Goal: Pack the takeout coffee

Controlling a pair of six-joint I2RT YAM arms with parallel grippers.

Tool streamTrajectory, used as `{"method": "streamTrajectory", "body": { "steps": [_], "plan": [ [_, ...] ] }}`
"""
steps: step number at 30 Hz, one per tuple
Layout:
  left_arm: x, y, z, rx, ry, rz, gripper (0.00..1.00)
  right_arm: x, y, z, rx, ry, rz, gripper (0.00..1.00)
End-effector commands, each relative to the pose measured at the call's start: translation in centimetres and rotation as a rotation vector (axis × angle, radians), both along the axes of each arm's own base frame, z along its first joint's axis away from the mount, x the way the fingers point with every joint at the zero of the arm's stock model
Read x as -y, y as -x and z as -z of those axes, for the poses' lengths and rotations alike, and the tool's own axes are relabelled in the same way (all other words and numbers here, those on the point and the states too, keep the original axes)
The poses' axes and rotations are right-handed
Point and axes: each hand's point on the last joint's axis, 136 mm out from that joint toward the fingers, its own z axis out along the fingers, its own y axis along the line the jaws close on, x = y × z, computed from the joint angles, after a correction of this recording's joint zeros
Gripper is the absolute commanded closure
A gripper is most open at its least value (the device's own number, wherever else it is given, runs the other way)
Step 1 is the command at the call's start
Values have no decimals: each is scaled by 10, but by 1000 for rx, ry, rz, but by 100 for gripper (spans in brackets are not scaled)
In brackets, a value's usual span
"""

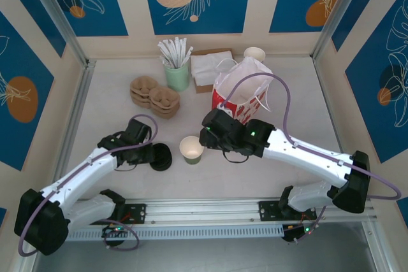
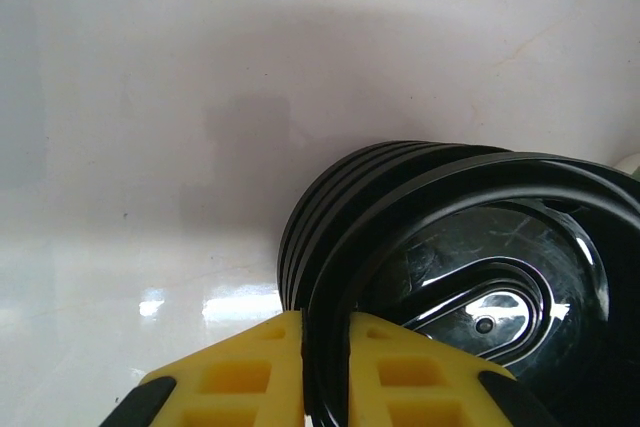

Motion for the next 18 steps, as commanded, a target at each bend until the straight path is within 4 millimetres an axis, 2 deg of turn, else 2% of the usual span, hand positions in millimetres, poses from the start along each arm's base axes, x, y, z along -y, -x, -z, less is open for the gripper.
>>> {"method": "streamTrajectory", "body": {
  "steps": [1,3,12,18],
  "plan": [
    [1,-3,-20,38,1,-6,86,-7,1,-26,31,-74,-27,61],
    [1,-5,-25,54,4,-9,86,-13,3,-28,25,-99,-51,58],
    [7,-8,-53,95,56,-20,88,-43,10,-35,-26,-165,-165,58],
    [20,-14,-96,174,165,-23,91,-60,14,-43,-39,-192,-218,54]
  ]
}}
